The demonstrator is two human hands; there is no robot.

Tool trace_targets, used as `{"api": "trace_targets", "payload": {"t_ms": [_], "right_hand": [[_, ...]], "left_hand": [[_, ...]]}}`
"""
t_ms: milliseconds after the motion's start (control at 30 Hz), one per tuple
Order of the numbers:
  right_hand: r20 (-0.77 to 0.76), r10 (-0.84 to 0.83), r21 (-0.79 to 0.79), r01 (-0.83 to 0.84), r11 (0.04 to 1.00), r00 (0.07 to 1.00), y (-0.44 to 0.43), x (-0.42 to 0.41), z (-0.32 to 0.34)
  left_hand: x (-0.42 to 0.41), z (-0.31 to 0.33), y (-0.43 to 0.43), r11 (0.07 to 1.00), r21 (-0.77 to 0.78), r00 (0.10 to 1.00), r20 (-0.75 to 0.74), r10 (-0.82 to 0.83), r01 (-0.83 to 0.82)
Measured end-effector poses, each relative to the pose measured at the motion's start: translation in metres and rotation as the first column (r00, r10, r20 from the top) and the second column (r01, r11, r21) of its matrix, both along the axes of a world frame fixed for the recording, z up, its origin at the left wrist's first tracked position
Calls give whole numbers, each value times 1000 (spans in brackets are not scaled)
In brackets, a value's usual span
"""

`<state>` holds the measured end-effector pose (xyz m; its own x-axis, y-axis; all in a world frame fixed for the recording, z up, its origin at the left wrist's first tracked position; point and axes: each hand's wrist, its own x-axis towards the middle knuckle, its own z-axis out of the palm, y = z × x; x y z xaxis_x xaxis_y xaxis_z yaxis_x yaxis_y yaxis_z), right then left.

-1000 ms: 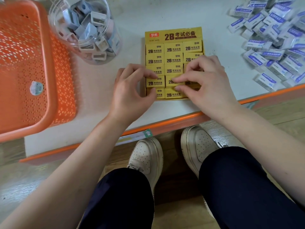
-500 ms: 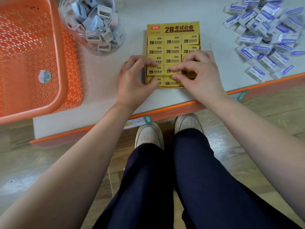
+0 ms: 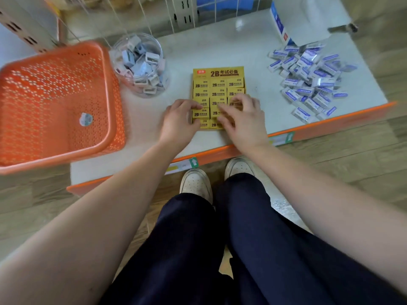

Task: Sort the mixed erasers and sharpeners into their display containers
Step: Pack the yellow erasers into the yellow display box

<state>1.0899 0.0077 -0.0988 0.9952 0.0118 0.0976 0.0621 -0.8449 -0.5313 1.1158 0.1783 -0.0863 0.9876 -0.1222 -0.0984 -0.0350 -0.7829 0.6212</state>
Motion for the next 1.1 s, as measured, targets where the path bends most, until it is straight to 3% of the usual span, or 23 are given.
{"api": "trace_targets", "payload": {"t_ms": [167, 267, 367, 467, 733, 900, 1100], "right_hand": [[-195, -82, 83, 100, 992, 977, 3, -34, -6], [-208, -141, 142, 173, 975, 968, -4, -27, -6], [-196, -110, 110, 133, 985, 974, -4, -9, -6], [-171, -63, -4, 63, 998, 983, -5, 18, -2], [-244, 62, -298, -136, 945, 968, 1, 65, 7], [-285, 58, -339, -157, 928, 957, 4, 78, 11], [-333, 55, -289, -158, 944, 941, -2, 66, 22]], "left_hand": [[-23, 12, 9, 986, 102, 990, -54, -127, 132], [-33, 6, 15, 966, 160, 976, -117, -185, 202], [-35, -2, 14, 915, 336, 971, -163, -176, 223], [-27, -8, 15, 865, 472, 985, -80, -150, 170], [10, -6, 15, 965, 262, 991, -130, 21, 14], [18, -8, 12, 955, 297, 991, -124, 50, -11], [13, 4, 9, 975, 185, 977, -146, 154, -126]]}}
